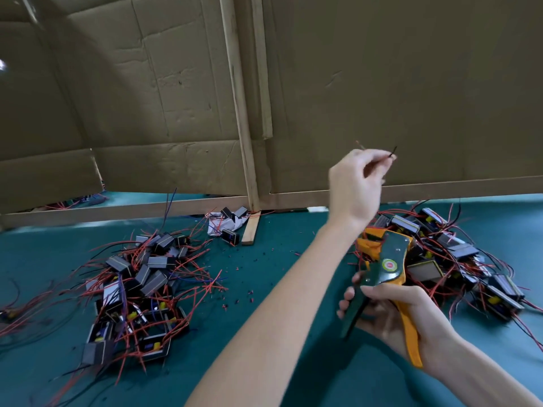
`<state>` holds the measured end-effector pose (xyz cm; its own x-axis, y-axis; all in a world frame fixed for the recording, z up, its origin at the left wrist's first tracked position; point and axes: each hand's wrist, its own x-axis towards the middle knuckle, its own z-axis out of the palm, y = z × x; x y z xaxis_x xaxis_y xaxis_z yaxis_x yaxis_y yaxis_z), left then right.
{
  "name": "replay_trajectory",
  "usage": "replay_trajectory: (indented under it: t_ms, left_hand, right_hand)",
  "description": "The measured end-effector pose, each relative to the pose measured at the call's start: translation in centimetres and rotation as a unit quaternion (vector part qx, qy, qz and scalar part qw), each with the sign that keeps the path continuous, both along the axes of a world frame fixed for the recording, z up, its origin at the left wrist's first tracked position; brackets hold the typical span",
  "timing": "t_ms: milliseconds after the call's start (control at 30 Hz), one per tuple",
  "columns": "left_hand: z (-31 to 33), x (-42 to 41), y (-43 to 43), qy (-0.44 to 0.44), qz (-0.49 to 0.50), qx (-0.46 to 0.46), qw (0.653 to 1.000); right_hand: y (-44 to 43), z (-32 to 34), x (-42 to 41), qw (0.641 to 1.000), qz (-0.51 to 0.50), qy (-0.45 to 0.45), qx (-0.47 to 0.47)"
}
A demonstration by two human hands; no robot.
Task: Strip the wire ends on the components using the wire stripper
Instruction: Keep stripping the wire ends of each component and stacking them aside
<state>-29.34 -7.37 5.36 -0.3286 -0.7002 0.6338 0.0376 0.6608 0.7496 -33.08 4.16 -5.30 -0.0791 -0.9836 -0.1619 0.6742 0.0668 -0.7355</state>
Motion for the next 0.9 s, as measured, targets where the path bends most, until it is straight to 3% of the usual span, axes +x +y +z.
replay_trajectory:
  t_ms: [67,200,300,367,433,500,567,633,700,800,900]
  left_hand:
    - [0.2,-1.6,0.3,-0.012,-0.044,0.048,0.998]
    - [-0.8,-0.5,0.1,-0.150,-0.168,0.096,0.970]
    - [-1.8,3.4,-1.6,-0.171,-0.203,0.132,0.955]
    - [-2.0,6.8,-3.9,-0.198,-0.146,0.135,0.960]
    - [-2.2,10.9,-7.2,-0.278,0.002,0.107,0.954]
    - [-2.7,15.2,-10.5,-0.405,0.174,0.071,0.895]
    - [-3.6,19.3,-12.9,-0.520,0.278,0.082,0.803]
    - [-4.8,22.2,-14.0,-0.636,0.287,0.114,0.707]
    - [-6.0,23.7,-14.6,-0.716,0.260,0.123,0.635]
    - [-7.4,24.2,-14.9,-0.727,0.286,0.078,0.620]
    - [-8.5,24.1,-15.1,-0.739,0.341,-0.004,0.581]
  right_hand:
    - [-0.1,0.0,-0.1,1.000,-0.005,-0.007,0.005]
    - [-0.1,-0.2,-0.1,1.000,-0.003,-0.014,0.014]
    - [-0.2,-0.4,0.1,1.000,0.003,-0.011,0.024]
    - [-0.1,-0.5,0.1,1.000,0.004,-0.011,0.025]
    - [-0.1,-0.5,0.1,1.000,0.007,-0.007,0.022]
    - [-0.1,-0.5,-0.1,1.000,0.004,0.004,0.017]
    - [-0.1,-0.4,-0.2,1.000,-0.005,0.015,0.015]
    - [-0.3,-0.4,-0.4,1.000,-0.019,0.019,0.016]
    - [-0.4,-0.4,-0.5,0.999,-0.028,0.015,0.019]
    - [-0.4,-0.6,-0.8,0.999,-0.030,0.005,0.022]
    - [-0.4,-0.9,-1.0,0.999,-0.029,0.008,0.020]
